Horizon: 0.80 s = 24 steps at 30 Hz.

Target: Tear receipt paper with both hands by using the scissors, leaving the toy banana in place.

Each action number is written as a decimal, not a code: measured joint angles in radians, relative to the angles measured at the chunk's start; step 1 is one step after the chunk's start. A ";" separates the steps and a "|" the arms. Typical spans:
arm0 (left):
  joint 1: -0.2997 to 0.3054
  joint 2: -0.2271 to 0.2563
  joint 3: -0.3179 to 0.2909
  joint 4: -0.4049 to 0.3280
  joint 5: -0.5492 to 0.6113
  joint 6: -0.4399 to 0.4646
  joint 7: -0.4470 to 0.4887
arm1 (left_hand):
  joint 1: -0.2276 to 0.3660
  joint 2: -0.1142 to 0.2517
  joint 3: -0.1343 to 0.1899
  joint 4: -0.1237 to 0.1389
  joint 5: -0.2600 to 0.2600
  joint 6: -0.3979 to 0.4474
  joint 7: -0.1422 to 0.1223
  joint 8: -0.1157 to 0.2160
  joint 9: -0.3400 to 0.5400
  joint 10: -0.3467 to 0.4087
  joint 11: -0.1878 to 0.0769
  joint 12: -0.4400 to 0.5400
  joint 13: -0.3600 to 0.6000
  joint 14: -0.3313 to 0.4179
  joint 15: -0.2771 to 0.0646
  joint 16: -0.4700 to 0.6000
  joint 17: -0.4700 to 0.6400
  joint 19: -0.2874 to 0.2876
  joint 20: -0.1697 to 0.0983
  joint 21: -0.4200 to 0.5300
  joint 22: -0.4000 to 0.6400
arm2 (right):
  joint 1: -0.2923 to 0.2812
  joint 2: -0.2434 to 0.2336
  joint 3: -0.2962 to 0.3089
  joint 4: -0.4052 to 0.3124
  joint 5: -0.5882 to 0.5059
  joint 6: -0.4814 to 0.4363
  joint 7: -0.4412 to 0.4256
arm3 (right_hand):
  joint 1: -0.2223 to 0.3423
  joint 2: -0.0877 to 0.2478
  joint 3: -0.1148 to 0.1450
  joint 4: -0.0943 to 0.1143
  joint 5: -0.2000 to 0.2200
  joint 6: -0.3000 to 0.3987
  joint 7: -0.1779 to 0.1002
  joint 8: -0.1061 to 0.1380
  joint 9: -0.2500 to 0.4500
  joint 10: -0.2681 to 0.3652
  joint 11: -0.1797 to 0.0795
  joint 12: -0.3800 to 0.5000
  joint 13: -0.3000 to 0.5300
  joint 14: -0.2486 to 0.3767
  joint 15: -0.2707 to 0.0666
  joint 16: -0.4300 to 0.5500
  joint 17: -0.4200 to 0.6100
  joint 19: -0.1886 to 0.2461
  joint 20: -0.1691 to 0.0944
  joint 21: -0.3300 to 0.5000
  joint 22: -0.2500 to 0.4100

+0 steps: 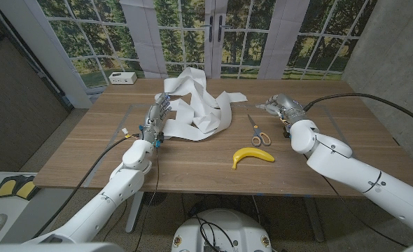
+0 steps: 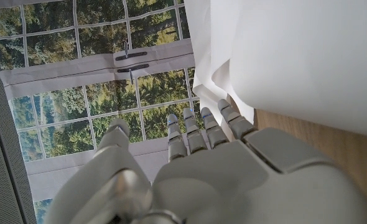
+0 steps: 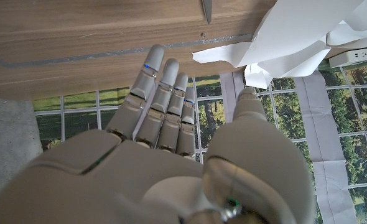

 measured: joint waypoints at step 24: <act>0.007 -0.010 0.001 -0.002 -0.008 0.000 0.006 | -0.005 0.005 0.000 0.000 0.000 0.004 0.004 -0.004 0.000 0.005 -0.006 -0.006 0.000 0.004 0.004 0.000 0.000 0.000 0.000 0.000 0.000 | 0.042 -0.017 -0.046 -0.006 -0.021 -0.052 0.062 | -0.002 -0.020 0.001 0.007 0.000 0.032 0.007 0.000 0.010 0.039 -0.019 -0.012 0.029 0.032 -0.001 0.224 0.288 0.002 -0.002 0.155 0.153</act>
